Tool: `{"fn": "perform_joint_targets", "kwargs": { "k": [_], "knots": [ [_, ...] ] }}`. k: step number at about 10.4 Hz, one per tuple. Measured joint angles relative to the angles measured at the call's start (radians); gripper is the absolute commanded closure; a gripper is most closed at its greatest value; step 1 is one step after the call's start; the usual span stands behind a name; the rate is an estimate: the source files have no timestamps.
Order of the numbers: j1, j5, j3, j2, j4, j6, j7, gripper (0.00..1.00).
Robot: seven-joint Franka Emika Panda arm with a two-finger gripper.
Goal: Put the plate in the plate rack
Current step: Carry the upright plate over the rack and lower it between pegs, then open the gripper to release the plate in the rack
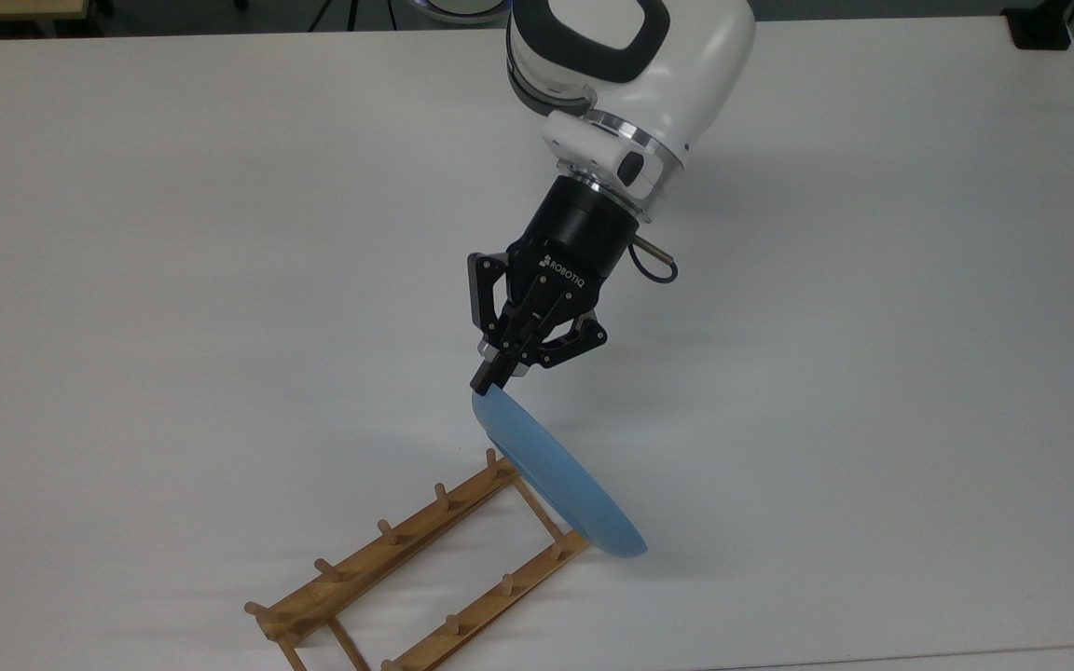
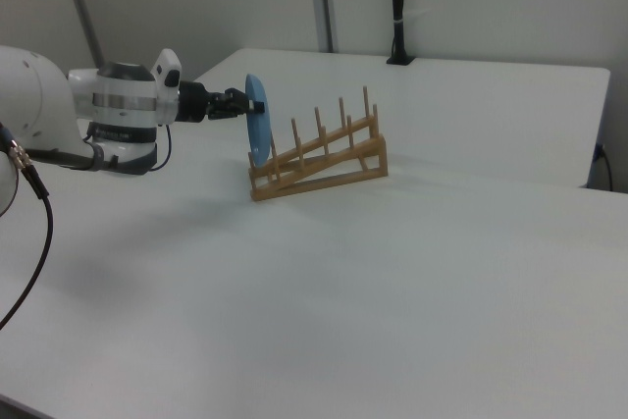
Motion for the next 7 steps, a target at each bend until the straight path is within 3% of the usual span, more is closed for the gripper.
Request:
{"fn": "perform_joint_targets", "kwargs": {
  "k": [4,5,7],
  "knots": [
    [-0.001,-0.056,-0.001,0.037,-0.005,-0.006,0.034,1.00],
    [-0.001,-0.057,-0.001,0.042,-0.005,-0.006,0.034,0.86],
    [-0.001,-0.058,-0.001,0.052,-0.005,-0.007,0.034,0.47]
  ]
}}
